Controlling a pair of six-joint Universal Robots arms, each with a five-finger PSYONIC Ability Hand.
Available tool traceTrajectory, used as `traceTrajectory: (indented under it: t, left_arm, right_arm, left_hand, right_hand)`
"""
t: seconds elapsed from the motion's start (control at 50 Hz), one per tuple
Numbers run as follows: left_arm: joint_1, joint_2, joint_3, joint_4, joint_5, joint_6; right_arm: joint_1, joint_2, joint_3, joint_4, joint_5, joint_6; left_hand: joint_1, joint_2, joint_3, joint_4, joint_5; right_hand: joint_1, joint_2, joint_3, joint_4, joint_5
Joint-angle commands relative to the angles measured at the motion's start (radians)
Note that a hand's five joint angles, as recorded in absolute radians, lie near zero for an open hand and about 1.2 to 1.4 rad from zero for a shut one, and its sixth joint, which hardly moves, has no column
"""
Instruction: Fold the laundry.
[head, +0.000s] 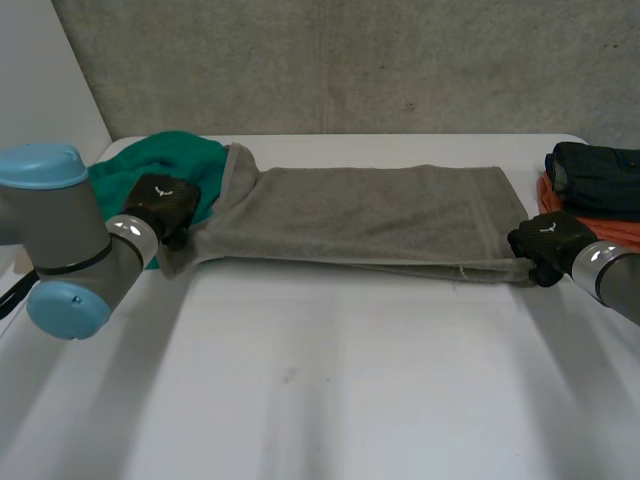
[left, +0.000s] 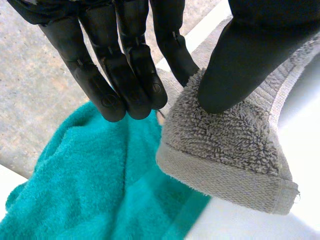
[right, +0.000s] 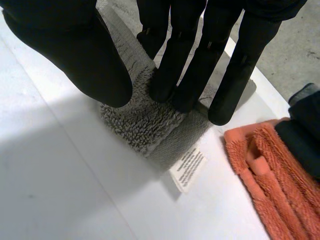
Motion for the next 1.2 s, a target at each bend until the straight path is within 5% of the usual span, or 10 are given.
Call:
traceTrajectory:
  t: [0.02, 0.24, 0.34, 0.7, 1.12, 1.14, 1.16, 1.2]
  left_arm:
    - [0.001, 0.088, -0.123, -0.116, -0.001, 0.047]
    - [-0.003, 0.249, -0.344, -0.519, -0.006, 0.217]
    - [-0.023, 0.264, -0.354, -0.578, -0.006, 0.289]
    - [-0.075, -0.044, 0.221, -0.466, -0.129, 0.061]
    - [-0.127, -0.411, 0.785, -0.468, -0.279, 0.018]
    - [-0.135, -0.423, 0.800, -0.452, -0.261, 0.019]
    - [-0.140, -0.426, 0.803, -0.445, -0.252, 0.021]
    - [-0.149, -0.428, 0.802, -0.429, -0.233, 0.018]
  right_arm:
    - [-0.055, -0.121, 0.129, 0.087, 0.003, -0.132]
    - [-0.178, -0.307, 0.369, 0.552, 0.130, -0.534]
    - [-0.191, -0.351, 0.375, 0.565, 0.127, -0.550]
    - [-0.003, -0.129, 0.044, 0.102, 0.103, -0.184]
    - [0.109, 0.281, -0.386, -0.237, 0.193, -0.096]
    - [0.121, 0.317, -0.428, -0.221, 0.204, -0.097]
    - [0.127, 0.336, -0.448, -0.204, 0.215, -0.100]
    - [0.144, 0.366, -0.490, -0.159, 0.248, -0.113]
  left_hand:
    - [0.240, 0.199, 0.206, 0.200, 0.241]
    - [0.240, 0.199, 0.206, 0.200, 0.241]
    - [0.240, 0.199, 0.206, 0.200, 0.241]
    - [0.240, 0.199, 0.206, 0.200, 0.241]
    - [0.240, 0.199, 0.206, 0.200, 0.241]
    - [-0.402, -0.443, -0.436, -0.442, -0.401]
    - [-0.763, -0.804, -0.797, -0.803, -0.762]
    - [-0.981, -1.023, -1.015, -1.022, -0.981]
  right_hand:
    - [0.259, 0.216, 0.207, 0.199, 0.221]
    - [0.259, 0.216, 0.207, 0.199, 0.221]
    - [0.259, 0.216, 0.207, 0.199, 0.221]
    - [0.259, 0.216, 0.207, 0.199, 0.221]
    - [0.259, 0.216, 0.207, 0.199, 0.221]
    - [-0.587, -0.630, -0.639, -0.647, -0.625]
    - [-0.963, -1.006, -1.015, -1.023, -1.000]
    - [-0.963, -1.006, -1.015, -1.023, -1.000]
